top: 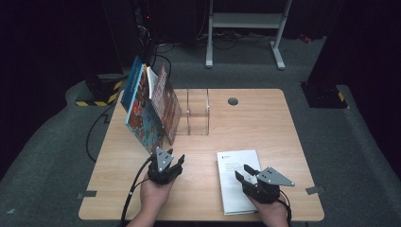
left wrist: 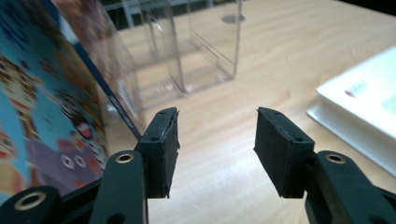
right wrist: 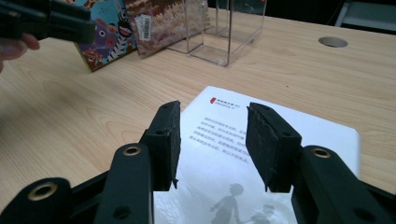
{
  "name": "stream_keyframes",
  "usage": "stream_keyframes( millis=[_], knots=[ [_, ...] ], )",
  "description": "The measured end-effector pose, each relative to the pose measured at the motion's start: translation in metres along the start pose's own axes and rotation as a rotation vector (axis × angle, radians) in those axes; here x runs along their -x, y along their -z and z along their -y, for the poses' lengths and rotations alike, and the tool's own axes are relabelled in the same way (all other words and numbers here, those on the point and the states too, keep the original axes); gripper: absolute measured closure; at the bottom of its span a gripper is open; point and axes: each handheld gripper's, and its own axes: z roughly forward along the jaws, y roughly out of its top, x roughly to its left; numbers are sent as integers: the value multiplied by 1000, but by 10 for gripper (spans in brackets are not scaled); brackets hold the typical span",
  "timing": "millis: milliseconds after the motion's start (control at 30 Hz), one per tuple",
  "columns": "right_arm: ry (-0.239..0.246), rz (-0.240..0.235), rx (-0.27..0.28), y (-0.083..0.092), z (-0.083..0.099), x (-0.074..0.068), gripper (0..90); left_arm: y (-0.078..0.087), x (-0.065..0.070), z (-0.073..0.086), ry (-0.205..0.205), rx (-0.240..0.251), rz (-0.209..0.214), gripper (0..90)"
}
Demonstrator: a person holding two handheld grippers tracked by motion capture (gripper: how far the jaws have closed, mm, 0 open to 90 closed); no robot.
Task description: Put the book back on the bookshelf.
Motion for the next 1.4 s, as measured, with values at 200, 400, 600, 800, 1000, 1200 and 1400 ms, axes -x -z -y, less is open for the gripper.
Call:
stream_keyframes(
  millis=[200, 400, 600, 800, 1000, 1200, 1400],
  knots=[
    [7, 40, -14, 4, 2, 4, 549, -4, 8, 17, -9, -42, 72, 456],
    [-12, 74, -36, 9, 6, 10, 531, -9, 15, 34, -42, -82, 131, 414],
    [-37, 111, -68, 14, 10, 16, 479, -16, 16, 44, -48, -123, 160, 391],
    [-54, 134, -123, 15, 10, 23, 435, -20, 13, 47, -29, -171, 200, 375],
    [-79, 167, -153, 23, 20, 29, 420, -24, 12, 47, -30, -217, 214, 358],
    [-116, 143, -181, 23, 33, 30, 376, -24, 17, 48, -64, -216, 199, 322],
    [-184, 116, -206, 21, 37, 36, 324, -25, 18, 47, -59, -222, 199, 305]
  ],
)
